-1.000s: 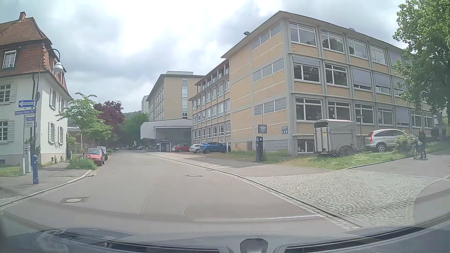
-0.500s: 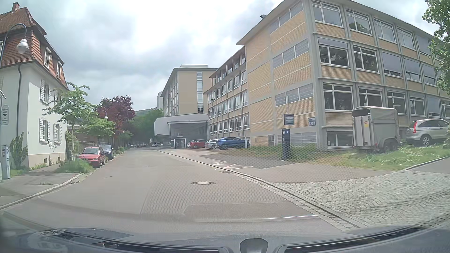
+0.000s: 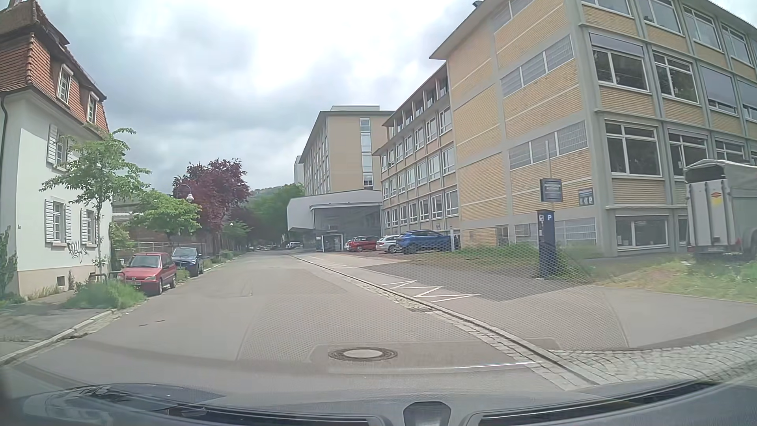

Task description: Follow the waypoints while adhering to traffic rules and regulations

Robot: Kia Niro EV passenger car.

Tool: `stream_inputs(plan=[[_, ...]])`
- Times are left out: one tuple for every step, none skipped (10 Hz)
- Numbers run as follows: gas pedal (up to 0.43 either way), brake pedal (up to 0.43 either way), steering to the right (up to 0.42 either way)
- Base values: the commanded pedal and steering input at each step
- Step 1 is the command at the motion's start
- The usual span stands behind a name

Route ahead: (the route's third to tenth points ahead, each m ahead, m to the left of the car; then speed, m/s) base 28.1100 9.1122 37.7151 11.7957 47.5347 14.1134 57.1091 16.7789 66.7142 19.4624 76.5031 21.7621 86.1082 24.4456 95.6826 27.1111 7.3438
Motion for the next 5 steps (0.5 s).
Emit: stream_inputs(plan=[[0.110, 0.000, -0.091], [0.098, 0.000, -0.091], [0.098, 0.000, -0.091], [0.098, 0.000, -0.092], [0.098, 0.000, -0.091]])
